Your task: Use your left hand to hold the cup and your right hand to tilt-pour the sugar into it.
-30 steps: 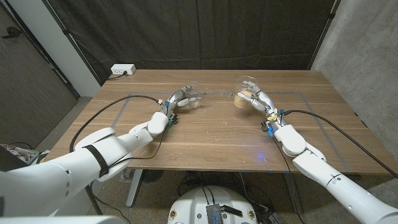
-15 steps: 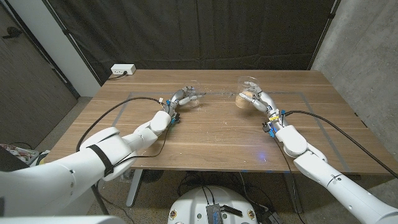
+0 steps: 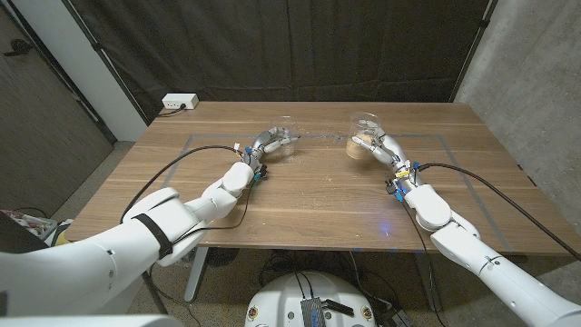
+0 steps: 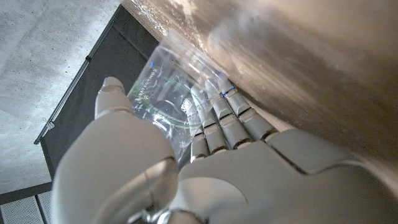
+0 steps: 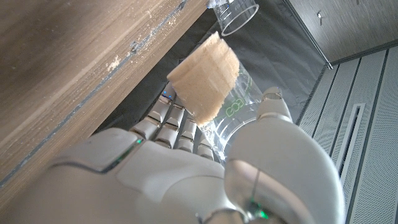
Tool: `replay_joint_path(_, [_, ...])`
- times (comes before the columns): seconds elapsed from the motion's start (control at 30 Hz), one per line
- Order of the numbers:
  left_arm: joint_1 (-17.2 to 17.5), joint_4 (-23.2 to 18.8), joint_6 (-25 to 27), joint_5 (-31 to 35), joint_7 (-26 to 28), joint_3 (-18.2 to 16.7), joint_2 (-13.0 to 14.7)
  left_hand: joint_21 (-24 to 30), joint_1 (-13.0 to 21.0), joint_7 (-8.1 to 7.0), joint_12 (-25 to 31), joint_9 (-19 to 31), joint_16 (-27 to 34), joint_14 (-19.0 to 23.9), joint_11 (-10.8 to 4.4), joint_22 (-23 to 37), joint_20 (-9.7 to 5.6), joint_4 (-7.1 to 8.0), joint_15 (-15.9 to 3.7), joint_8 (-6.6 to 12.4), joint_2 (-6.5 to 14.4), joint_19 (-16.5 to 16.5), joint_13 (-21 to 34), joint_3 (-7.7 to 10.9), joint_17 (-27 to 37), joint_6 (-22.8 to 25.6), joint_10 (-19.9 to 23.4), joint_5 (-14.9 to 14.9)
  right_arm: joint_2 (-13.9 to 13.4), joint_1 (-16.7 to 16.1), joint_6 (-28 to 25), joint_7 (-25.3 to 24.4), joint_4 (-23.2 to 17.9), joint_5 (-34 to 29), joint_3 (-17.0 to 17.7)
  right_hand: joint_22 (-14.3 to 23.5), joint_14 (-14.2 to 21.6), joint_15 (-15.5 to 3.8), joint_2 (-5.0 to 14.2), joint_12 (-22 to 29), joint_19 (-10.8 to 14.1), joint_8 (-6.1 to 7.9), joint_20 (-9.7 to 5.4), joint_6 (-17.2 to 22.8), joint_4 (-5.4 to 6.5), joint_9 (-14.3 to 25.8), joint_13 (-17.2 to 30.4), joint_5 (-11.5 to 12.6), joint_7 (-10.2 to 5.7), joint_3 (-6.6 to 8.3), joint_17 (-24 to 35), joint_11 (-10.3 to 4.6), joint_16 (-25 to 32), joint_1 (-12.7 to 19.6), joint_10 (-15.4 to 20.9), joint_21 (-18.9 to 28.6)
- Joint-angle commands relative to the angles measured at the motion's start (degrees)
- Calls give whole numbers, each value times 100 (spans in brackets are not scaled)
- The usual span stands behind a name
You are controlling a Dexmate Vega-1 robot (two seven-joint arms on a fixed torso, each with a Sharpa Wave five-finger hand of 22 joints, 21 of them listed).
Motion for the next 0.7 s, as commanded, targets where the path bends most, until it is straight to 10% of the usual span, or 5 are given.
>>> replay_joint_path(0.03, [83,1,-263,40,113,-10,-102,97,123,-16,148,65,75,348,-17,95,-312,-33,-560,129,60,369,96,15,66,204,198,13,11,-14,113,20,111,61,23,13,11,-925,80,25,-36,4,-303,13,23,21,23,34,-72,43,-8,-60,-29,12,5,29])
replay_joint_path(0.7, [100,-43,-1312,930,1498,673,238,181,309,-58,277,183,82,345,-25,217,-400,-26,-548,248,241,326,264,43,240,250,196,-24,184,202,337,110,535,46,-97,15,57,-941,80,36,-51,-21,-309,39,5,25,64,43,-80,67,-46,-71,-92,26,25,68])
